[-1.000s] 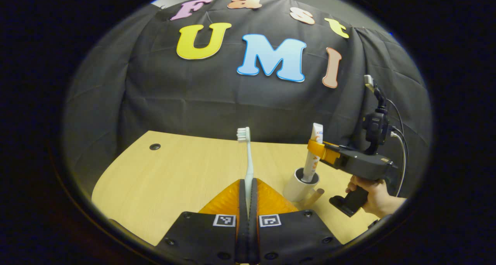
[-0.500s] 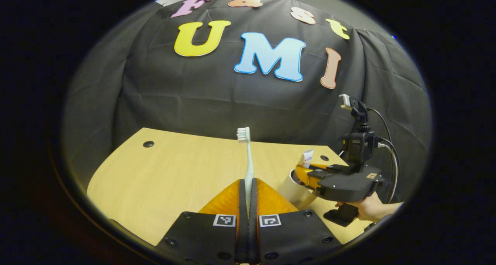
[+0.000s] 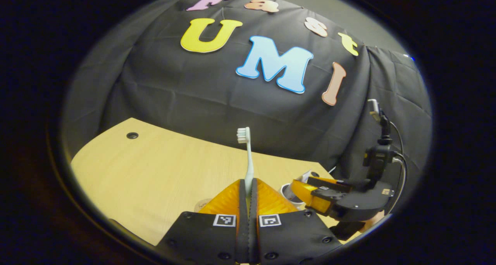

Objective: Put the toothbrush and toothpaste on the desktop into the cup, then pick up the cup and place it on the coaster on the desktop.

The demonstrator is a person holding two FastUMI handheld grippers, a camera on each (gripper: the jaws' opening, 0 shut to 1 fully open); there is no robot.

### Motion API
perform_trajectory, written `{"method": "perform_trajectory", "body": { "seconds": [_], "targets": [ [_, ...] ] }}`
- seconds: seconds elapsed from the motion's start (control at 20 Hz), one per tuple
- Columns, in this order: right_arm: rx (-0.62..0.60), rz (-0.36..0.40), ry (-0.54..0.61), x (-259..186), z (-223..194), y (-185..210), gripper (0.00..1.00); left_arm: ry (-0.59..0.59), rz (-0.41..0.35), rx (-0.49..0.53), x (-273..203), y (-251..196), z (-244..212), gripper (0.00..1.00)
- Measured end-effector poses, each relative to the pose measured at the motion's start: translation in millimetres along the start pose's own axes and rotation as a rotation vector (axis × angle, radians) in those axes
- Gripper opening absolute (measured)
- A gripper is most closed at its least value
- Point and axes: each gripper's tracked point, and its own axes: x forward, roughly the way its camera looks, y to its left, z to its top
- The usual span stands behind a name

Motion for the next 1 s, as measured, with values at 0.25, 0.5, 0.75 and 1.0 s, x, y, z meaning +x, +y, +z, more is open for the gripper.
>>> {"method": "perform_trajectory", "body": {
  "seconds": [0.25,0.5,0.75,1.0],
  "targets": [
    [0.044,-0.101,-0.119,-50.4,31.1,-37.0,0.89,-0.141,-0.129,-0.036,33.0,-36.7,27.5,0.07],
    [0.099,-0.160,-0.050,-98.6,4.2,-65.8,0.89,-0.194,-0.208,-0.076,63.5,-71.6,28.4,0.07],
    [0.148,-0.181,0.011,-116.1,-19.0,-70.8,0.89,-0.216,-0.226,-0.088,94.5,-87.0,11.2,0.07],
    [0.188,-0.151,0.040,-115.2,-28.2,-66.1,0.89,-0.188,-0.205,-0.066,111.8,-88.4,-16.3,0.07]
  ]
}}
